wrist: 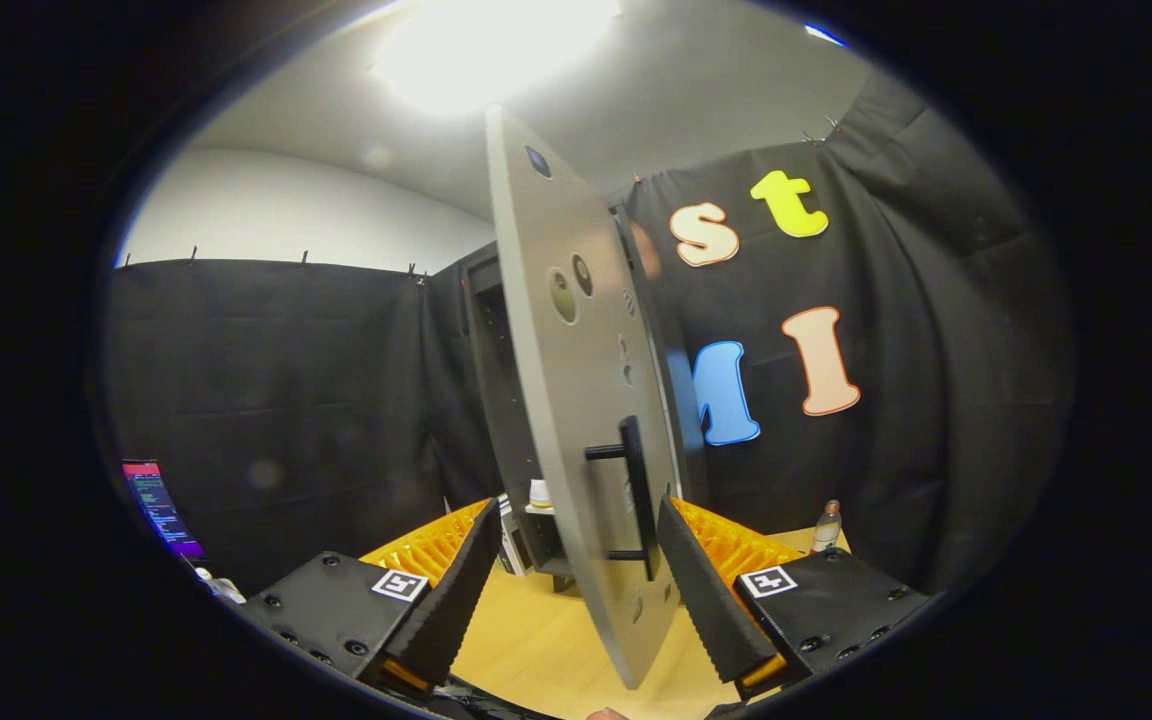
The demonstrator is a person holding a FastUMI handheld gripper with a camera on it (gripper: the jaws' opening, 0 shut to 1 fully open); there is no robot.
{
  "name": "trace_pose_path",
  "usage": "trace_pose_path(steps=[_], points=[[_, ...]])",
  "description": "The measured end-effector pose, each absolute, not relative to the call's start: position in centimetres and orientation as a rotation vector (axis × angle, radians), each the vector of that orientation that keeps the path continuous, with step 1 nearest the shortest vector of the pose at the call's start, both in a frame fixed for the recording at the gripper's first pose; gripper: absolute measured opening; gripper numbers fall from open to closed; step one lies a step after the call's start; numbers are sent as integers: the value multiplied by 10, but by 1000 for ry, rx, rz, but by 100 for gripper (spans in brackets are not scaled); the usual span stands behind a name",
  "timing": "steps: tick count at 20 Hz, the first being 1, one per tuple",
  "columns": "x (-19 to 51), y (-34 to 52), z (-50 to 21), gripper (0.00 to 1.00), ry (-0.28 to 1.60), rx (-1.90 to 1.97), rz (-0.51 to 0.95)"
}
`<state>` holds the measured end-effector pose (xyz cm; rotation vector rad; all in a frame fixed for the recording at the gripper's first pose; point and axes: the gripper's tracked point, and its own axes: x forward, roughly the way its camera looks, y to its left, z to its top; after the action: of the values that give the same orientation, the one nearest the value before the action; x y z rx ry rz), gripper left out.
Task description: Open the shoe cabinet door, grab the shoes and put them into the shoe cabinet, then close the shoe cabinet door.
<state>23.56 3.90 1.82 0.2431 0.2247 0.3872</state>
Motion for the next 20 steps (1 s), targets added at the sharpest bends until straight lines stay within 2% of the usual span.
trace_pose_path(steps=[4,9,20], points=[[255,25,1,97,256,237,419],[274,35,-19,97,311,209,534],[278,66,-21,97,295,203,660]])
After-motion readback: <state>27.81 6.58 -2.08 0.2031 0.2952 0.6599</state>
